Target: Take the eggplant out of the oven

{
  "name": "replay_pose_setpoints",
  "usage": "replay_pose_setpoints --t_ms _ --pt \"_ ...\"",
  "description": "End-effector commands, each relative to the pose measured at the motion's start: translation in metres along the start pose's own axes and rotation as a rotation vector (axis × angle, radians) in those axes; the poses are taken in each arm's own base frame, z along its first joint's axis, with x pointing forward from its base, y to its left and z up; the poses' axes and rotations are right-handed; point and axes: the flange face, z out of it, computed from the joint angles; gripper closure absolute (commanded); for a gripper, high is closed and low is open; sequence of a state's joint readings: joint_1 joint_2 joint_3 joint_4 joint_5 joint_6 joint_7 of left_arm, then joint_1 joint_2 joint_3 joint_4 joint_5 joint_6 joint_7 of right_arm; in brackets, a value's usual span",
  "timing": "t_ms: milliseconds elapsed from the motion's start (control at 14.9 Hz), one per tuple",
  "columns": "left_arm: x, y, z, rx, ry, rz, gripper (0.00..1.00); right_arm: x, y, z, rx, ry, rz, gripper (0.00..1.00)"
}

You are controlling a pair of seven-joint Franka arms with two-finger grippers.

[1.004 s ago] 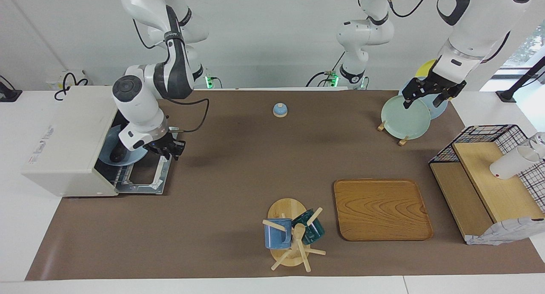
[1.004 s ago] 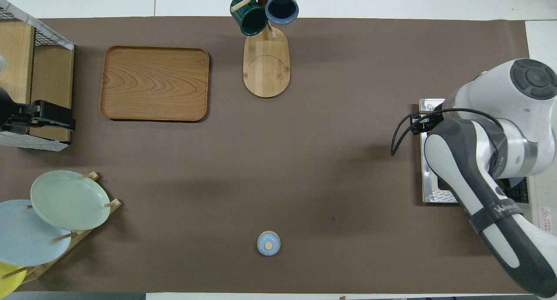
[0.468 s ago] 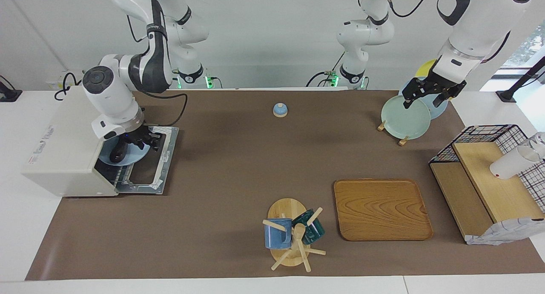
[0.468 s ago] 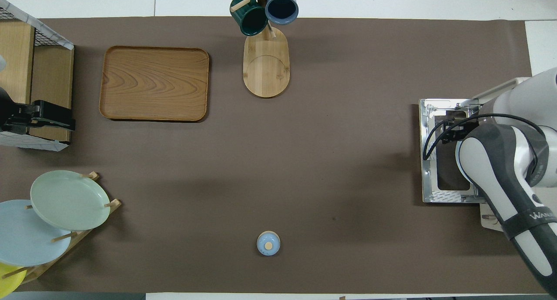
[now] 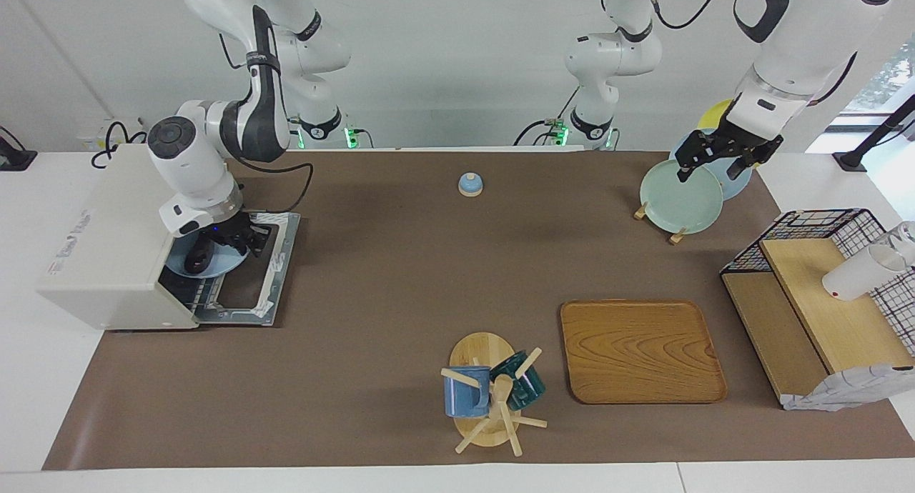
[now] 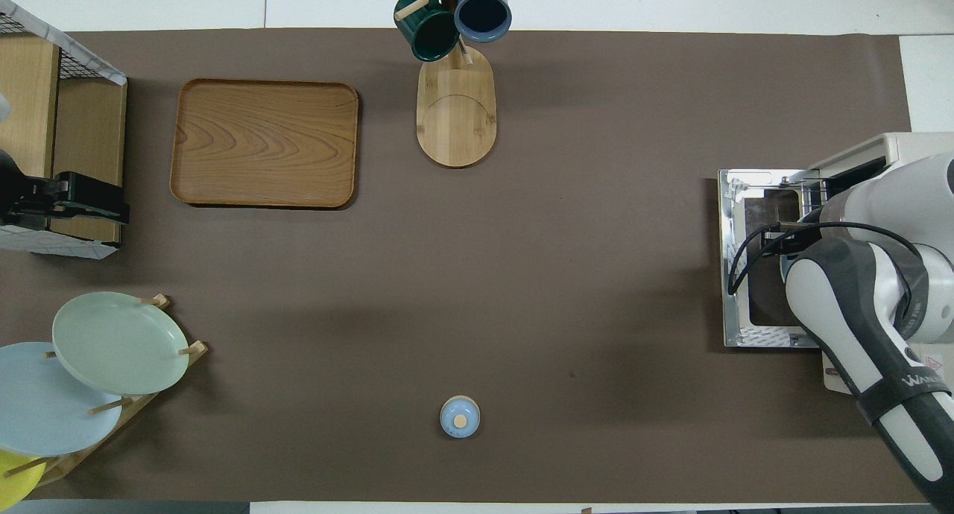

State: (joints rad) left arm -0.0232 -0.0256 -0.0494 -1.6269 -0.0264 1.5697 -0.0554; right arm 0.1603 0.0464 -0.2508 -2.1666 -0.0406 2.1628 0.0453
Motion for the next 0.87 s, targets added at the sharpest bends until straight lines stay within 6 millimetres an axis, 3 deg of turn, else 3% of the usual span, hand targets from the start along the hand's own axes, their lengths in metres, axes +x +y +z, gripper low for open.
replay_pose_setpoints --t_ms 0,335,602,803 --pt "-0.006 -0.002 -0.005 0.016 0.003 -0.002 0.00 -0.007 -0.012 -0.008 -0.065 -0.006 -0.094 1.00" --pt "-0.006 -0.002 -0.005 0.016 0.003 -0.002 0.00 0.013 -0.072 -0.066 -0.137 -0.030 -0.110 1.00" --pt "-0.006 -0.002 -0.005 0.016 0.003 -0.002 0.00 0.010 -0.155 -0.096 -0.137 0.008 -0.086 1.00" --pt "-0.006 -0.002 -0.005 0.016 0.003 -0.002 0.00 0.012 -0.248 -0.114 -0.065 0.044 -0.044 1.00"
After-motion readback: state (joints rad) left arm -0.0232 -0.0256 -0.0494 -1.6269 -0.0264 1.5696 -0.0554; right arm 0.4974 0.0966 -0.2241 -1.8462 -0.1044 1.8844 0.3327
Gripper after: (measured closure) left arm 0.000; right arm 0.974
